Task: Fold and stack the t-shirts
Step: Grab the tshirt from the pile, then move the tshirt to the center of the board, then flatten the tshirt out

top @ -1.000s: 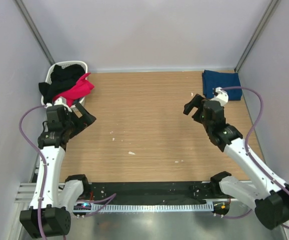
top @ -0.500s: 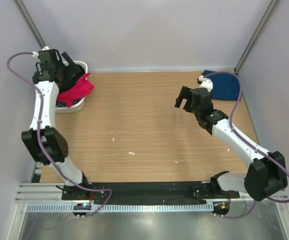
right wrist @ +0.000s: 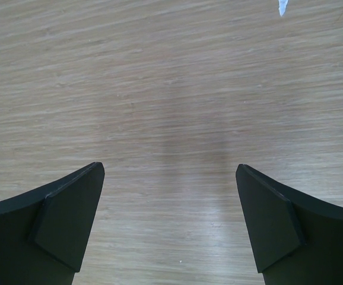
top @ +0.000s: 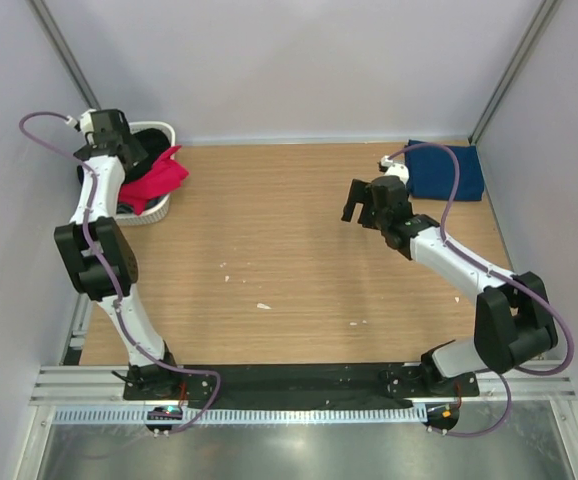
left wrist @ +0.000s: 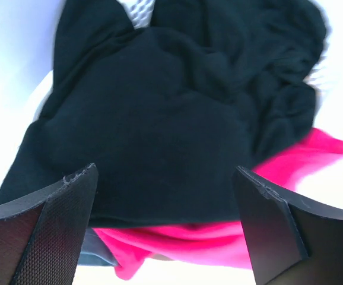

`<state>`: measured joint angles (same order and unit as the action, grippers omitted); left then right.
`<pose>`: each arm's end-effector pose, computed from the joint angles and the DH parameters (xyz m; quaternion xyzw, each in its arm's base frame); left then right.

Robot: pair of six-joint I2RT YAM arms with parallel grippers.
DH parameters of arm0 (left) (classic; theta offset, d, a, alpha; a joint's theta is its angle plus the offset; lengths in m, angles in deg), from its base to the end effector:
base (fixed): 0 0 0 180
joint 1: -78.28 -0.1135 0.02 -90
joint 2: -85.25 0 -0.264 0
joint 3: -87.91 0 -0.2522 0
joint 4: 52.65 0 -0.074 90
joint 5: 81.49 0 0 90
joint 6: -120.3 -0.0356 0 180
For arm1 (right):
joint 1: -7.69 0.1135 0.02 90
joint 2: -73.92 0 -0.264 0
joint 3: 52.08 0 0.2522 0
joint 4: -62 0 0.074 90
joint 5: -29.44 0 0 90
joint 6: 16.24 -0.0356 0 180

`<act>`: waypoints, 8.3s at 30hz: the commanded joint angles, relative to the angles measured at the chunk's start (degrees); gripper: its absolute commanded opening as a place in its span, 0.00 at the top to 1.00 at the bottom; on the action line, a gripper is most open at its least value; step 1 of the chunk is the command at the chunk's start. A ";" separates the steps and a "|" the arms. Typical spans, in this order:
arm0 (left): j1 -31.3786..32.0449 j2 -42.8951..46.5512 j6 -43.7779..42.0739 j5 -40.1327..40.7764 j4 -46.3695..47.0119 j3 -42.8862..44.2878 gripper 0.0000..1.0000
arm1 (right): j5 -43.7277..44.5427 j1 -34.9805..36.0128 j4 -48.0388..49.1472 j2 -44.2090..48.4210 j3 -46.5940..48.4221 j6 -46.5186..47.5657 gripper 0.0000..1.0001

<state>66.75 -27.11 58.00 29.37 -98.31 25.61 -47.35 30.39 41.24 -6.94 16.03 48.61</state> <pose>0.4416 0.1030 0.3117 -0.3712 0.8152 0.1045 0.4321 0.2934 0.1139 0.2585 0.0731 0.8737 0.0980 0.4708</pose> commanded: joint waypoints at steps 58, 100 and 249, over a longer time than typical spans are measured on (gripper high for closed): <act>-1.74 18.84 -11.97 -2.67 4.04 -14.29 0.16 | -4.60 0.07 0.06 6.77 -5.04 -1.31 0.00; -0.70 28.08 -8.55 -10.73 9.50 10.21 1.00 | -2.15 0.15 -1.25 13.27 -7.06 -3.85 0.00; 44.75 51.09 21.16 6.48 -12.84 -58.15 1.00 | -5.83 0.24 -6.79 -6.32 -0.92 -9.40 0.36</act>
<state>112.78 22.00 78.11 34.53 -109.35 -31.50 -54.98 29.47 32.82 -11.14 10.74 36.72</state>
